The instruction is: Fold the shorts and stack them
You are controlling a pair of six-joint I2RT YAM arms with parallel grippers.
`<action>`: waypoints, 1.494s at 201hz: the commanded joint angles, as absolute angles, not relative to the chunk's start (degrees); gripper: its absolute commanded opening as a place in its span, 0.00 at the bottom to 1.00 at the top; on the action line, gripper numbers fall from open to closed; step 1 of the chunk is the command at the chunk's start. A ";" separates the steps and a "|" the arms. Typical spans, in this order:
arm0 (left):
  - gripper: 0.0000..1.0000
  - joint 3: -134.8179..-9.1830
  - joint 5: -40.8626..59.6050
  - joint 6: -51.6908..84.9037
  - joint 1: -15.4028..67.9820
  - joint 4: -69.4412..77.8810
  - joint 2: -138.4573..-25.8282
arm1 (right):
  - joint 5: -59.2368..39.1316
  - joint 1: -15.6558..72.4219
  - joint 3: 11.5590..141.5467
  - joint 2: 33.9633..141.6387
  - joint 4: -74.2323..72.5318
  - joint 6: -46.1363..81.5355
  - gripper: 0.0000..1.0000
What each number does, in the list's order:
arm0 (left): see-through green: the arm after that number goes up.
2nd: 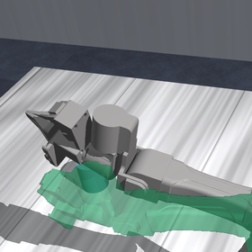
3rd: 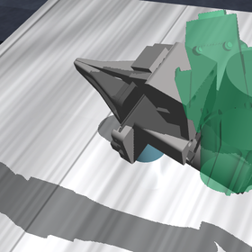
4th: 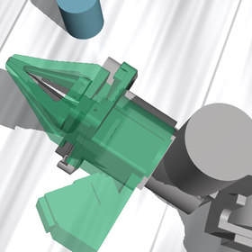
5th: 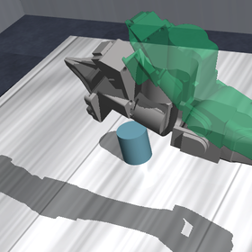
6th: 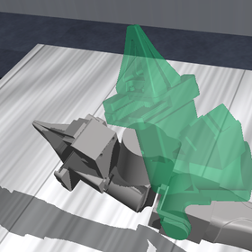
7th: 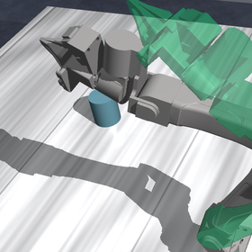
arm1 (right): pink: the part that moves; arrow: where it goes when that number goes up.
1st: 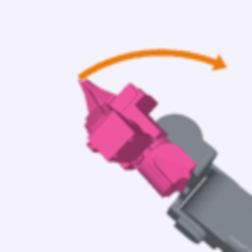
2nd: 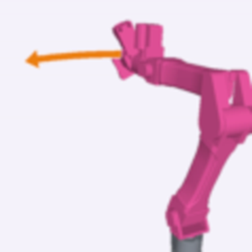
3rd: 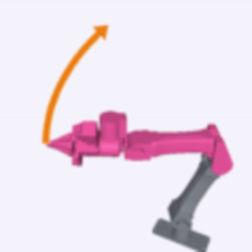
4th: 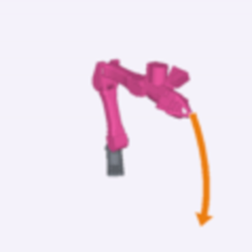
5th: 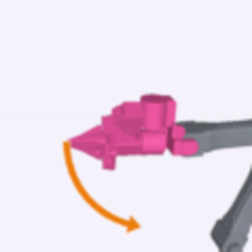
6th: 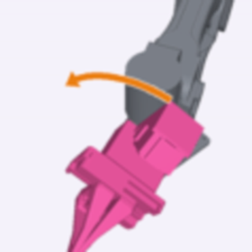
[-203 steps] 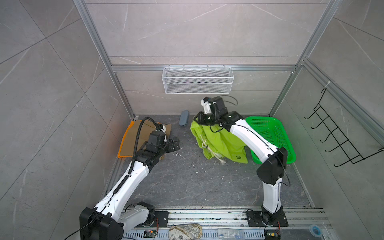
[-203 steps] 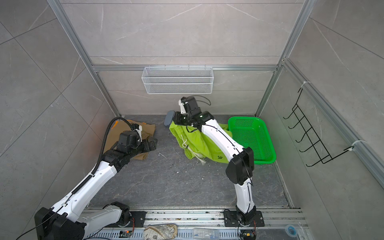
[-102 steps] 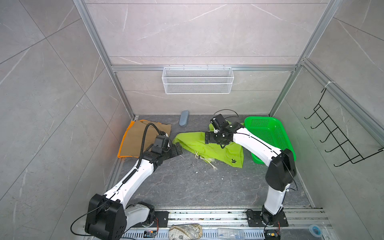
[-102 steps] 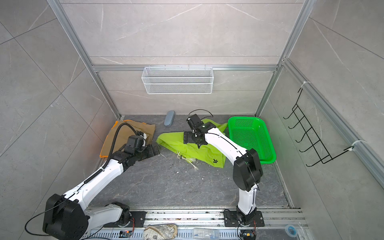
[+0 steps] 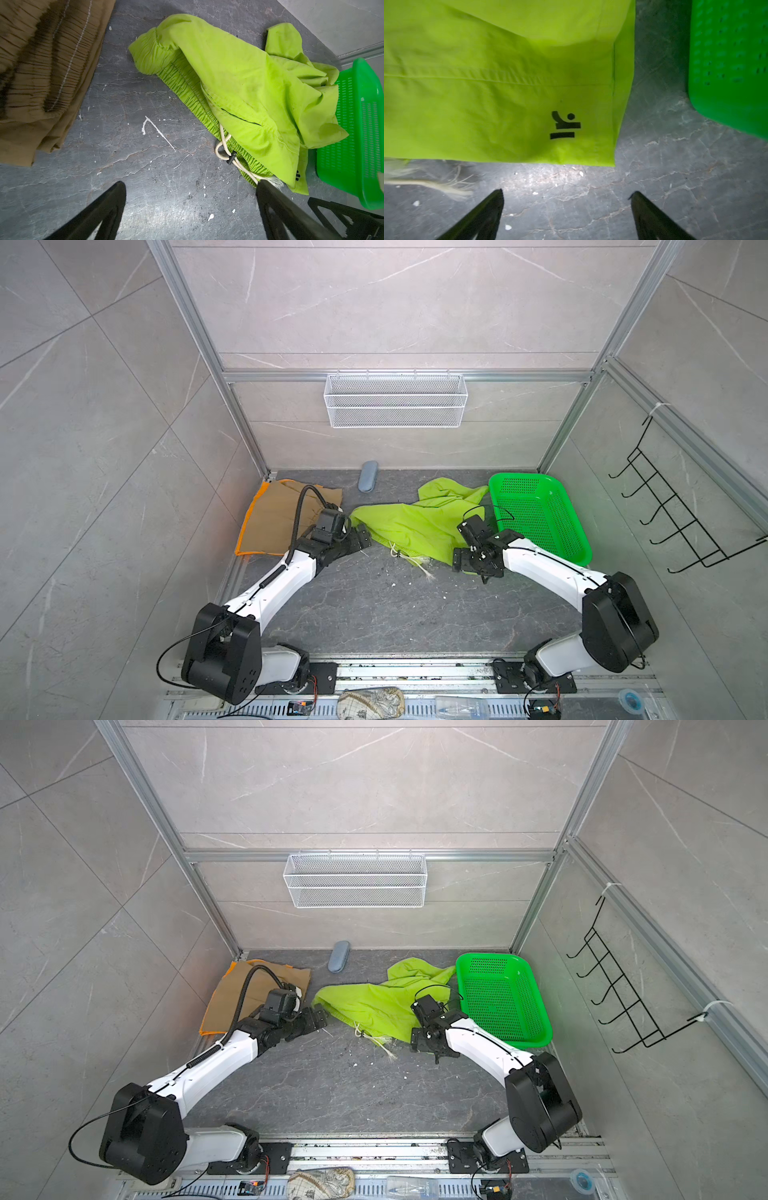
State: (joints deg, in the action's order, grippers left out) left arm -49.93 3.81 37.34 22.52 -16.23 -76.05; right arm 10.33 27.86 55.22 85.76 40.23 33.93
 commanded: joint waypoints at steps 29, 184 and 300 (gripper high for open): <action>1.00 -53.08 5.02 38.17 23.29 -14.84 -76.04 | 10.11 22.51 50.73 87.11 33.71 33.79 0.92; 1.00 -54.40 5.53 37.27 19.95 -16.98 -79.65 | 6.50 21.62 59.04 88.12 33.56 30.72 0.00; 0.98 -51.66 8.09 38.50 20.25 -14.57 -81.04 | 1.77 21.41 102.81 84.39 46.05 27.54 0.00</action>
State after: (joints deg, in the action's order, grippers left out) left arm -52.49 6.66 37.76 19.99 -16.86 -81.06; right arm 3.40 21.65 96.79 85.60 44.18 28.23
